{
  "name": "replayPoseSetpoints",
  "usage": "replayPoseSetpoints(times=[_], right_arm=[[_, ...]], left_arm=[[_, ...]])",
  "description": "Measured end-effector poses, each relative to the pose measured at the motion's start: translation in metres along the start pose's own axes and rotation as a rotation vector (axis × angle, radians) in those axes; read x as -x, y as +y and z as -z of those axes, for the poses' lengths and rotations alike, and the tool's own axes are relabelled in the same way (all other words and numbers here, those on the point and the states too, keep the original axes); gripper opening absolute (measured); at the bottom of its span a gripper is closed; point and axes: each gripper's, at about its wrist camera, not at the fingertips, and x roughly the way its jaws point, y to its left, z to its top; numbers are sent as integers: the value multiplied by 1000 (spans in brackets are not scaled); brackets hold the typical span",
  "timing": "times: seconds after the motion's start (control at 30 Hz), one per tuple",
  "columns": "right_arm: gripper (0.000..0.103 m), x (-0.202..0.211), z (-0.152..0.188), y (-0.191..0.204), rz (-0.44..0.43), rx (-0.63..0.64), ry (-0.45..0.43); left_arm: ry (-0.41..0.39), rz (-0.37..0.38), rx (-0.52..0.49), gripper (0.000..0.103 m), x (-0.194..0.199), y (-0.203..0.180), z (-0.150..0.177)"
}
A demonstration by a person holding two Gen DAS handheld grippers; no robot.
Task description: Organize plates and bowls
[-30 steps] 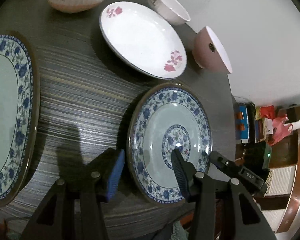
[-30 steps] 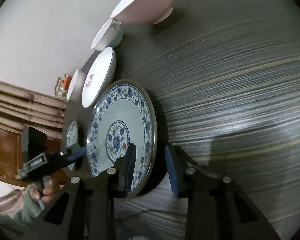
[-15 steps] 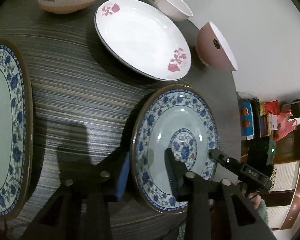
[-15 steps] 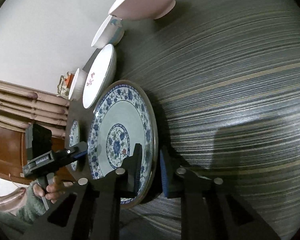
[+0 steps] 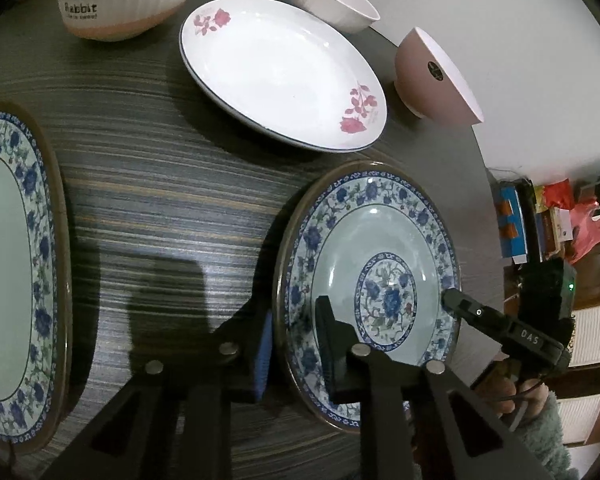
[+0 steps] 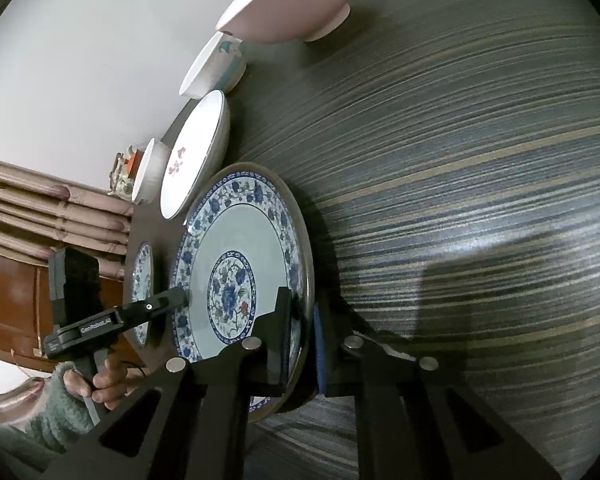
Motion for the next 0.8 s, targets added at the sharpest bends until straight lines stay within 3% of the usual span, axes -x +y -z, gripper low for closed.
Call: replayPoseSetpoints(times=[0.8], right_arm=[[11, 2, 11, 51, -21, 87, -17]], left_arm=[[-98, 4, 24, 17, 59, 24, 16]])
